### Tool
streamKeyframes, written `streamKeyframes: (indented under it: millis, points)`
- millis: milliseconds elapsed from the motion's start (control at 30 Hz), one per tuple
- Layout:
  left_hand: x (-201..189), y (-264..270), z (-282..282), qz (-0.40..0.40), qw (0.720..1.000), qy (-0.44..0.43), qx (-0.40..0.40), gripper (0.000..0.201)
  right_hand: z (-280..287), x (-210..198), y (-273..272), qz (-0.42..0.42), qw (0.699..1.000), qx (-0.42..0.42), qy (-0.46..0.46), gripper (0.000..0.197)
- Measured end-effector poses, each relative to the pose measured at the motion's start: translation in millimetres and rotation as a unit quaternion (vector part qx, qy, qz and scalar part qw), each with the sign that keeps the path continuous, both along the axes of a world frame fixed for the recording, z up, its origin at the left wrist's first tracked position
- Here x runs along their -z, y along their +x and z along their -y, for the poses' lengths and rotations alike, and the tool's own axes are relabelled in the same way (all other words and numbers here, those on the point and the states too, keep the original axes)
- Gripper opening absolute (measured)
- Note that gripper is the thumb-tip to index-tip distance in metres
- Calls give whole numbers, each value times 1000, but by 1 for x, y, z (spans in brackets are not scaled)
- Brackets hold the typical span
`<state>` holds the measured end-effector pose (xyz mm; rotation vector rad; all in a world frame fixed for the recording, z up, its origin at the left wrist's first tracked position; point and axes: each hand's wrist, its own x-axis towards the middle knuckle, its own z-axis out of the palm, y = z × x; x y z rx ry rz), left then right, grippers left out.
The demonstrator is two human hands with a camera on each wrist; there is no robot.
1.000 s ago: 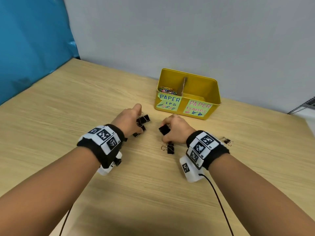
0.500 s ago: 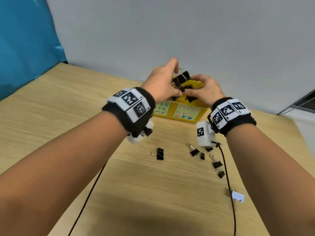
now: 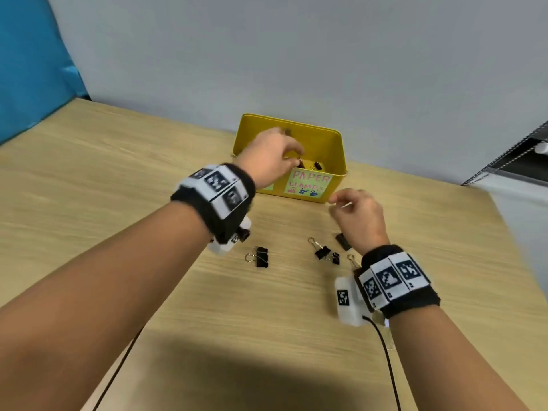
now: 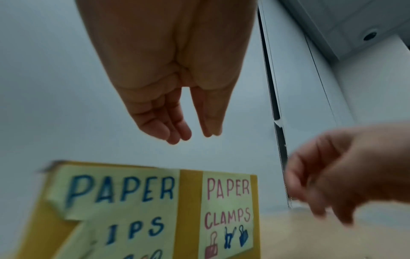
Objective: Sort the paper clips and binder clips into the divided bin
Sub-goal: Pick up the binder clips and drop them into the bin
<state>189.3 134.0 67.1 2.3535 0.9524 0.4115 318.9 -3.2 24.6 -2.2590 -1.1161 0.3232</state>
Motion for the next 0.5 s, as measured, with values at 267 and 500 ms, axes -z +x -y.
streamKeyframes:
  millis: [267, 500]
  points:
    - [41, -133, 15, -234, 963, -130, -31, 61, -11, 26, -89, 4, 923, -280, -265, 70]
    - [68, -177, 21, -276, 949, -132, -73, 44, -28, 21, -107, 41, 904, -332, -267, 16]
